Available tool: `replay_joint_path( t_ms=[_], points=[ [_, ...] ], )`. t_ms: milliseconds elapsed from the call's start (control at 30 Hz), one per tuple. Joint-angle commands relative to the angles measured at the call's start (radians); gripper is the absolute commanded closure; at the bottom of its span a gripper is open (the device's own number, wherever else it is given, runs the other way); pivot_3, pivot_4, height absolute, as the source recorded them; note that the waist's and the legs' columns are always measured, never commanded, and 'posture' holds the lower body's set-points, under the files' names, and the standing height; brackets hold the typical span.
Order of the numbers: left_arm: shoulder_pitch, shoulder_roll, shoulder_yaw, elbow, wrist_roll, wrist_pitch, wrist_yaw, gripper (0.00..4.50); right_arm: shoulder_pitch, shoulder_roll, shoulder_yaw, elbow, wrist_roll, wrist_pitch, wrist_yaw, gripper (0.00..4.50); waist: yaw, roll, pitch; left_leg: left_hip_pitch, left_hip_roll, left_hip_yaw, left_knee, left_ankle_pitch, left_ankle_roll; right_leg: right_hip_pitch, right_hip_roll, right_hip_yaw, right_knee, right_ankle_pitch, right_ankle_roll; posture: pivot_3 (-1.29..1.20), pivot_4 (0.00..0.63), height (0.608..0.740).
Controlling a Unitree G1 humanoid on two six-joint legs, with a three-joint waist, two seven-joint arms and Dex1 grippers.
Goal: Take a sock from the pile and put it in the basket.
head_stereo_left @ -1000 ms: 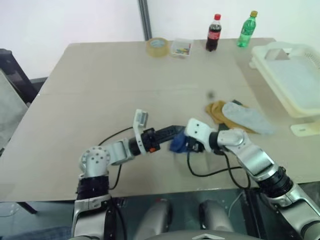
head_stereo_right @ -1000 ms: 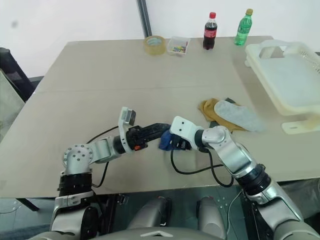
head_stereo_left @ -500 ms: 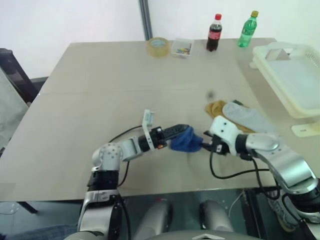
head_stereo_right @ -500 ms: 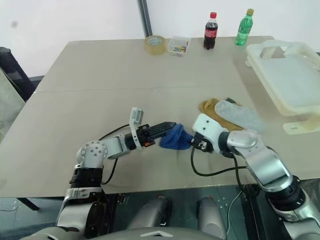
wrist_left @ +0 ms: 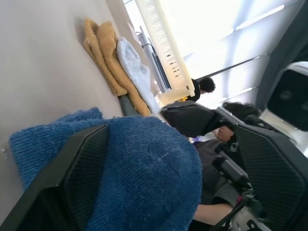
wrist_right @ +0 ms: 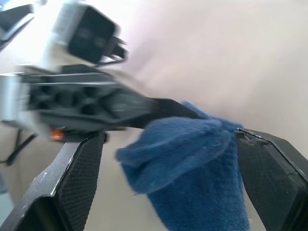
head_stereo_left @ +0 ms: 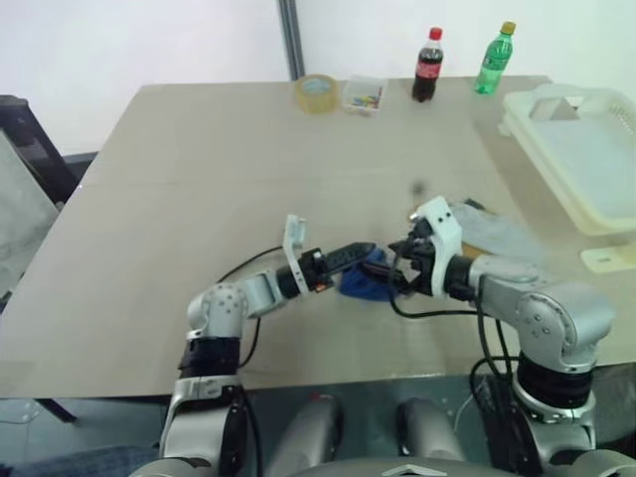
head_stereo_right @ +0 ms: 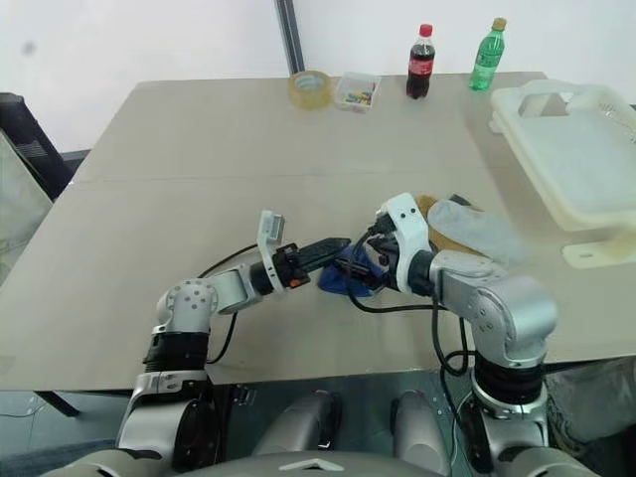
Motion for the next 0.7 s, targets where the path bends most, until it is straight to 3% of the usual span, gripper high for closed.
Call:
replay_joint_path(
  t_ms=[33,400,600,700],
  points=[
    [0.01,-0.004,-0.016,-0.023,-0.004,0.012,-0.008,0.0,-0.01,0.001,-0.013,0.012,-0.013,-0.004,-0.056,0.05,-0.002,0.0,0.0,0.0,0.0,0.0,0.0,0.0,0.0,0.0,0.0,0.0,0.0,0.0,0.0,0.0,0.15,0.74],
    [0.022,-0.005,-0.01,-0.031,-0.008,0.009,-0.007,0.0,0.051,-0.06,0.024,0.023,0.007,0.022,-0.099,0.05,-0.003,0.0,0.0,0.0,0.0,0.0,0.0,0.0,0.0,0.0,0.0,0.0,0.001,0.0,0.0,0.0,0.15,0.74],
    [0.026,-0.006,-0.017,-0.028,-0.002,0.003,-0.012,0.0,0.088,0.032,-0.038,0.042,0.062,0.09,-0.089,0.05,-0.003,0.001,0.0,0.001,0.0,0.0,0.0,0.0,0.0,0.0,0.0,0.0,0.001,0.0,0.0,0.0,0.15,0.74],
    [0.025,-0.007,-0.018,-0.026,-0.001,0.0,-0.014,0.0,0.092,0.115,-0.084,0.066,0.1,0.09,-0.093,1.19,-0.005,0.001,0.0,0.001,0.0,0.0,0.0,0.0,0.0,0.0,0.0,0.001,0.001,0.0,0.0,0.0,0.15,0.74]
  ],
)
